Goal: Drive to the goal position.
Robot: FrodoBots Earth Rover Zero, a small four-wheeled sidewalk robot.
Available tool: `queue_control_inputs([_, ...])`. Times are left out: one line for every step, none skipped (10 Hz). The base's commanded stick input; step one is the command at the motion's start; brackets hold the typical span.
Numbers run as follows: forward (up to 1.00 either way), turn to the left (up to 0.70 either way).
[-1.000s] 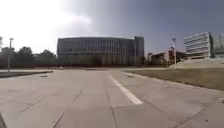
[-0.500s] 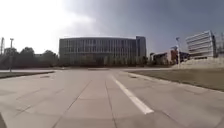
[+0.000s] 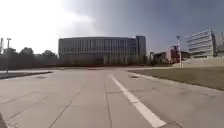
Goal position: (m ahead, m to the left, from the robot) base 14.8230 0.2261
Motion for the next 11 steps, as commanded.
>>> queue_control_inputs([0.7,0.0])
queue_control_inputs([0.7,0.0])
queue_control_inputs([0.7,0.0])
queue_control_inputs([0.7,0.0])
queue_control_inputs([0.7,0.0])
queue_control_inputs([0.7,0.0])
queue_control_inputs([0.7,0.0])
queue_control_inputs([0.7,0.0])
queue_control_inputs([0.7,0.0])
queue_control_inputs([0.7,0.0])
queue_control_inputs([0.7,0.0])
